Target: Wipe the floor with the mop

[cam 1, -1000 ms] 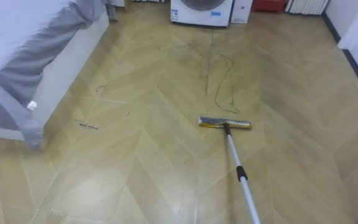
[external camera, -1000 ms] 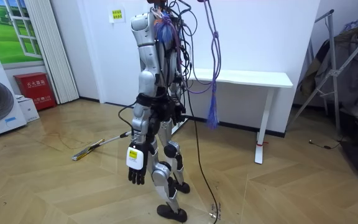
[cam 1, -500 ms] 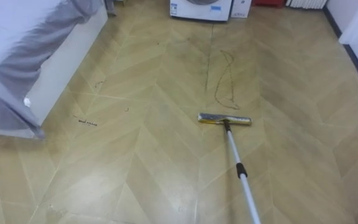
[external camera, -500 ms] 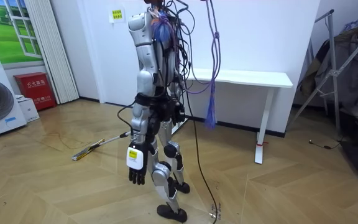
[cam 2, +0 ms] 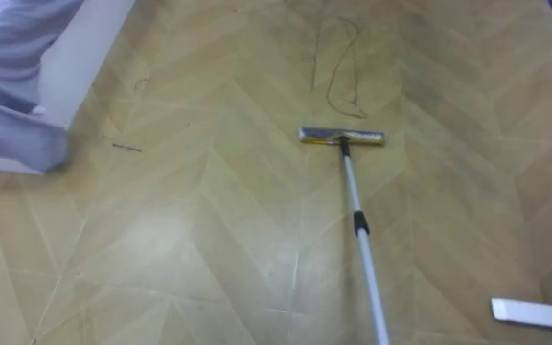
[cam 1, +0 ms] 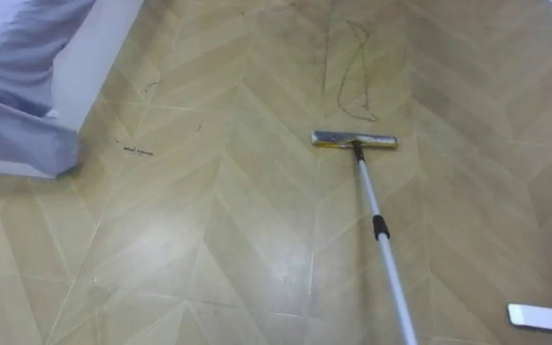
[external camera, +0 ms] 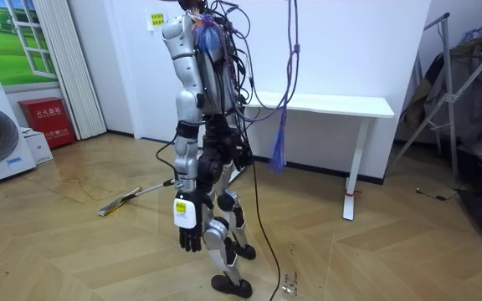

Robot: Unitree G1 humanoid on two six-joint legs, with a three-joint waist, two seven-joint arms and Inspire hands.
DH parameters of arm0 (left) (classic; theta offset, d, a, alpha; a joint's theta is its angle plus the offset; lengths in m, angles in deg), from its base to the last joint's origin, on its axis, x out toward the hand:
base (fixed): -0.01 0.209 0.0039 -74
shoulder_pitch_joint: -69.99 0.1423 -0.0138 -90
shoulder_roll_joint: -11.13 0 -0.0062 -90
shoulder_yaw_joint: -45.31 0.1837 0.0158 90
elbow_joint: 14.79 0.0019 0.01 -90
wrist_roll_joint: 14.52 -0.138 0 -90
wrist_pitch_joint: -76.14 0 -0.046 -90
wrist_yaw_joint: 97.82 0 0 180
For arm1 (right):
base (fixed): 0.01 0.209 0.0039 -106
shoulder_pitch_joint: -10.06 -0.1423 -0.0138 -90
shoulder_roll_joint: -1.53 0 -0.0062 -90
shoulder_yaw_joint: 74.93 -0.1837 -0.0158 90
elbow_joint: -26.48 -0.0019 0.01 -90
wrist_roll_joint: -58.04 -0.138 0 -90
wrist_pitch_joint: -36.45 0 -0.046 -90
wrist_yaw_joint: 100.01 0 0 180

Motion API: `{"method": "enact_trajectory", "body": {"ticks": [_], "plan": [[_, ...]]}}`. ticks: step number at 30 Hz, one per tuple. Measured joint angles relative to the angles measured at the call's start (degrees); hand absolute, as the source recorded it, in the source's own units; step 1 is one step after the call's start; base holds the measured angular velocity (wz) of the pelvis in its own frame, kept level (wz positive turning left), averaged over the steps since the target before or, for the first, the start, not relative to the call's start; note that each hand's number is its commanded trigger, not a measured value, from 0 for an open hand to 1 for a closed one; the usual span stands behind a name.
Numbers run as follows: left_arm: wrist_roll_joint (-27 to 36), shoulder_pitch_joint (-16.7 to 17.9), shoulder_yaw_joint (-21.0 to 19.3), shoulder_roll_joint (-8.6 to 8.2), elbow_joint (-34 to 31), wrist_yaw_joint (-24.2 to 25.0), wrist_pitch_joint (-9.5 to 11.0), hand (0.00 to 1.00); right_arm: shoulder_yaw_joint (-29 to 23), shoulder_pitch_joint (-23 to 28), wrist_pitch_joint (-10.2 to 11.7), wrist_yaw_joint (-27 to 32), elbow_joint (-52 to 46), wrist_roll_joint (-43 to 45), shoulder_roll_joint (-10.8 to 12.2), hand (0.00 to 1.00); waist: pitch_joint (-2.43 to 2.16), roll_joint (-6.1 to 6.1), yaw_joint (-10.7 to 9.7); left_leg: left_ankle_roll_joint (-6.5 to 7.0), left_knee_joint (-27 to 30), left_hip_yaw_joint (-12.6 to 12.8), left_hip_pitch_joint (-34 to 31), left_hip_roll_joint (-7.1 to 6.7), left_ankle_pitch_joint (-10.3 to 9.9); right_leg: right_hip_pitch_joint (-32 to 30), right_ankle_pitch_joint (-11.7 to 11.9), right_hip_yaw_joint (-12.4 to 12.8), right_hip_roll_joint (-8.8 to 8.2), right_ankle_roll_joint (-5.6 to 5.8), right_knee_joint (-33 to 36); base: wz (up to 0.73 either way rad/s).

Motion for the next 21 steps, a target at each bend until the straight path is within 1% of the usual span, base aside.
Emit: {"method": "enact_trajectory", "body": {"ticks": [2, 3, 4, 5, 6, 7, 8, 9, 10, 11, 12, 13, 14, 15, 16, 17, 18, 19, 20, 21], "plan": [[0.0, -1.25, -0.16, 0.25, 0.34, -0.04, -0.24, 0.0, -0.62, -0.1, 0.02, 0.31, 0.02, -0.93, -0.27, 1.0, 0.41, 0.08, -0.25, -0.09, 4.72, 0.55, -5.05, -1.02, -0.07, -5.15, -1.45, 0.67, -1.47, -0.46, 5.38, 0.19], [-0.03, -1.5, -0.16, 0.36, 0.34, -0.06, -0.25, 0.0, -0.51, -0.11, 0.02, 0.34, 0.1, -1.24, -0.34, 1.0, 0.57, -0.13, -0.22, -0.52, 6.4, 0.99, -6.49, -1.14, -0.35, -6.52, -2.0, 1.07, -1.66, -0.59, 6.8, 0.13], [-0.02, -1.92, -0.27, 0.52, 0.43, -0.19, -0.26, 0.0, -0.31, -0.18, 0.04, 0.37, 0.39, -1.9, -0.51, 1.0, 0.68, -0.03, -0.07, -1.04, 10.71, 1.54, -9.98, -1.12, -1.55, -9.15, -3.49, 1.27, -2.05, -0.71, 9.64, 0.07], [0.13, -2.65, -0.41, 0.55, 0.84, -0.47, -0.26, 0.0, 0.35, -0.47, 0.16, 0.44, 1.04, -2.59, -0.72, 1.0, 0.72, 0.2, 0.68, -1.7, 16.48, 1.53, -13.85, -1.02, -3.49, -12.0, -5.59, 1.3, -2.21, -0.81, 13.43, 0.05], [0.28, -3.24, -0.3, 0.52, 1.37, -0.71, -0.26, 0.0, 0.72, -0.74, 0.43, 0.55, 1.63, -3.09, -0.86, 1.0, 0.77, 0.39, 0.98, -2.04, 19.5, 1.58, -15.85, -0.83, -4.45, -13.52, -6.59, 1.27, -2.19, -1.11, 15.47, 0.0], [1.92, -4.1, -0.03, 0.61, 2.19, -1.17, -0.22, 0.0, 1.24, -1.43, 0.73, 0.71, 2.48, -4.33, -1.14, 1.0, 0.87, 0.79, 1.61, -2.85, 25.79, 1.77, -19.98, -0.58, -6.01, -16.64, -8.93, 1.3, -2.22, -1.82, 20.1, 0.0], [4.4, -4.19, 0.56, 0.72, 2.21, -1.67, -0.08, 0.0, 2.01, -1.89, 1.29, 0.95, 3.3, -5.99, -1.45, 1.0, 0.79, 0.95, 2.19, -3.26, 31.68, 2.31, -23.47, -0.08, -6.91, -19.27, -11.32, 1.66, -2.15, -2.76, 24.49, 0.04], [7.08, -4.1, 1.67, 0.99, 2.27, -2.25, 0.06, 0.0, 2.57, -3.08, 1.65, 1.13, 4.27, -6.87, -1.78, 1.0, 0.65, 1.17, 2.76, -3.4, 37.98, 2.59, -27.02, 0.29, -6.82, -21.45, -13.23, 2.07, -1.94, -3.18, 28.46, 0.04], [8.44, -3.97, 2.21, 1.11, 2.44, -2.48, 0.09, 0.0, 2.95, -3.53, 1.89, 1.22, 4.92, -6.92, -1.99, 1.0, 0.49, 1.39, 3.0, -3.84, 41.32, 2.6, -28.76, 0.78, -6.51, -22.34, -14.04, 2.31, -1.35, -3.6, 30.25, 0.0], [10.83, -3.89, 3.6, 1.54, 2.88, -3.1, 0.18, 0.0, 3.2, -4.9, 2.07, 1.4, 5.93, -6.87, -2.33, 1.0, 0.45, 1.3, 3.93, -5.23, 47.56, 2.63, -32.4, 1.39, -3.76, -23.94, -15.45, 3.28, -0.2, -4.01, 33.37, -0.06], [12.18, -3.79, 4.13, 1.69, 3.05, -3.5, 0.31, 0.0, 3.19, -5.88, 2.05, 1.47, 6.42, -6.82, -2.58, 1.0, 0.44, 1.16, 4.55, -5.61, 50.61, 2.8, -34.45, 1.76, -1.26, -24.56, -16.01, 3.86, 0.46, -4.28, 34.53, -0.19], [14.79, -3.84, 5.52, 2.15, 2.86, -4.04, 0.57, 0.0, 3.2, -8.0, 1.34, 1.48, 6.92, -6.75, -3.29, 1.0, 0.74, 0.2, 5.59, -5.8, 55.78, 2.95, -38.42, 1.52, 5.84, -25.81, -16.43, 5.46, 1.27, -4.99, 36.42, -0.29], [16.65, -3.26, 6.73, 2.29, 2.73, -4.38, 0.93, 0.0, 3.4, -10.44, 0.88, 1.08, 6.89, -6.95, -4.61, 1.0, 0.69, -0.45, 6.48, -6.55, 60.29, 2.99, -42.61, 1.29, 12.87, -26.9, -16.45, 6.47, 1.74, -5.26, 37.55, -0.32], [17.57, -3.06, 7.61, 2.27, 2.77, -4.5, 1.17, 0.0, 3.42, -11.62, 0.8, 0.84, 6.8, -6.93, -5.48, 1.0, 0.68, -0.34, 7.07, -6.87, 62.62, 3.21, -44.5, 1.38, 13.88, -27.22, -16.46, 6.63, 1.76, -5.33, 38.12, -0.43], [18.35, -2.95, 8.69, 2.32, 2.85, -4.53, 1.25, 0.0, 3.77, -13.99, 0.56, 0.33, 6.74, -7.03, -6.92, 1.0, 0.8, -0.51, 8.34, -5.9, 66.27, 4.36, -47.51, 1.98, 12.85, -27.79, -16.56, 7.42, 1.89, -5.63, 39.15, -0.51], [18.91, -2.92, 8.98, 2.38, 3.06, -4.53, 1.61, 0.0, 4.95, -16.63, 0.57, -0.3, 6.67, -7.41, -7.94, 1.0, 0.82, -0.57, 9.45, -4.91, 64.83, 5.01, -49.05, 2.16, 11.39, -28.14, -16.55, 8.32, 2.23, -5.64, 39.33, -0.58], [19.72, -2.86, 9.0, 2.64, 3.19, -4.51, 2.59, 0.0, 6.17, -19.07, 0.72, -0.95, 6.43, -8.38, -8.43, 1.0, 0.89, -0.89, 9.94, -4.9, 57.77, 5.03, -48.05, 2.02, 9.68, -28.35, -16.57, 8.82, 2.22, -5.61, 38.9, -0.4], [19.73, -2.86, 9.01, 2.84, 3.2, -4.47, 3.12, 0.0, 7.12, -19.94, 0.85, -1.31, 6.33, -9.4, -8.6, 1.0, 0.94, -1.06, 10.03, -4.9, 52.91, 4.88, -46.71, 1.86, 8.87, -28.45, -16.58, 9.03, 2.19, -5.59, 38.5, -0.22], [19.63, -2.95, 8.91, 3.29, 3.27, -4.24, 4.07, 0.0, 8.7, -20.58, 1.25, -2.35, 6.04, -11.91, -8.95, 1.0, 0.9, -1.06, 10.0, -5.41, 40.72, 4.3, -43.02, 1.75, 7.67, -28.35, -16.62, 9.01, 2.17, -5.49, 37.37, -0.03], [19.64, -3.17, 8.87, 3.92, 3.21, -3.59, 4.67, 0.0, 9.82, -20.78, 1.28, -3.12, 4.94, -13.89, -9.23, 1.0, 0.86, -1.1, 9.8, -5.35, 31.61, 4.24, -39.63, 1.85, 6.58, -28.29, -16.93, 8.9, 2.17, -4.86, 36.69, 0.09]]}}
